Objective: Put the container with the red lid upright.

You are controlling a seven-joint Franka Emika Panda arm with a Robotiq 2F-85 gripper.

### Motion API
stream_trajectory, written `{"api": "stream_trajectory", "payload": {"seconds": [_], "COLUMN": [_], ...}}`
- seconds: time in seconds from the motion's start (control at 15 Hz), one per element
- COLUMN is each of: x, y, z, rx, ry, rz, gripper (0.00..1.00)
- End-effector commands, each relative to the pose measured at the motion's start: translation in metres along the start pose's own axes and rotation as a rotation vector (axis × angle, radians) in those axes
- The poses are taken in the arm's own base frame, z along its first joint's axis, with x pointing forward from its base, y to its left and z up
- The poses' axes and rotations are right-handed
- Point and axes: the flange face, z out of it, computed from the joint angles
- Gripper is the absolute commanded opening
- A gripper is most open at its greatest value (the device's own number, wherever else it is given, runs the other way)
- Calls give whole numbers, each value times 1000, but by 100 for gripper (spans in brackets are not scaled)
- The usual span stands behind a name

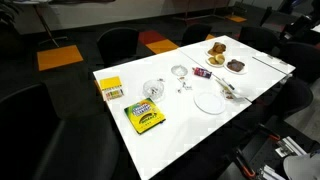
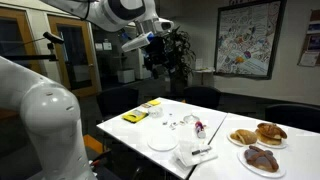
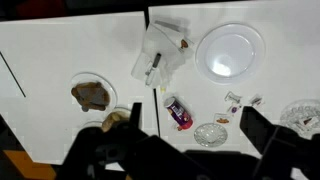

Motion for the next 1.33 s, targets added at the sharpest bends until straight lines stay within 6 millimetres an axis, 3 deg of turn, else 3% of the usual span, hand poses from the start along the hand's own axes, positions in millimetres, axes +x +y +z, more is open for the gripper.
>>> {"api": "stream_trajectory", "payload": {"seconds": [0.0,1.0,1.27], "x": [0,0,24], "y": [0,0,7], "z": [-1,-1,15], "rx": [0,0,39], "ry": [-1,-1,-36], "rz": [0,0,-169], "gripper": [100,100,100]}}
